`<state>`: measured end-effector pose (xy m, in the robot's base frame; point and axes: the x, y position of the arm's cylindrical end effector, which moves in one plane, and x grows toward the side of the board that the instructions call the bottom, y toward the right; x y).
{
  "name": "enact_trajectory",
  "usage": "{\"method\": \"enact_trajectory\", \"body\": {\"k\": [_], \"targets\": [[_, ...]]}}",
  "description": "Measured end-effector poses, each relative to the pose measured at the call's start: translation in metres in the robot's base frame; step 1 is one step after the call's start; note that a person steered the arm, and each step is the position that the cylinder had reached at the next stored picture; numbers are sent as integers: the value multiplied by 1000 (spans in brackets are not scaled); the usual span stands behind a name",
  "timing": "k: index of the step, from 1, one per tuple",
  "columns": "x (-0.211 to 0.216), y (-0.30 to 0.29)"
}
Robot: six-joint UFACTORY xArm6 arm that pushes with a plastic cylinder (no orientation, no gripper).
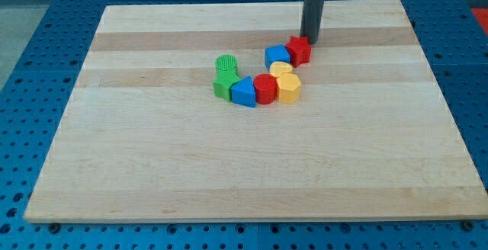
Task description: Push the red star above the red circle
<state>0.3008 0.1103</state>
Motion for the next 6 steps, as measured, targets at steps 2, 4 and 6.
{"method": "enact_trajectory", "body": {"k": [2, 4, 6], "targets": [[22, 44], [59, 3], [40, -14]]}}
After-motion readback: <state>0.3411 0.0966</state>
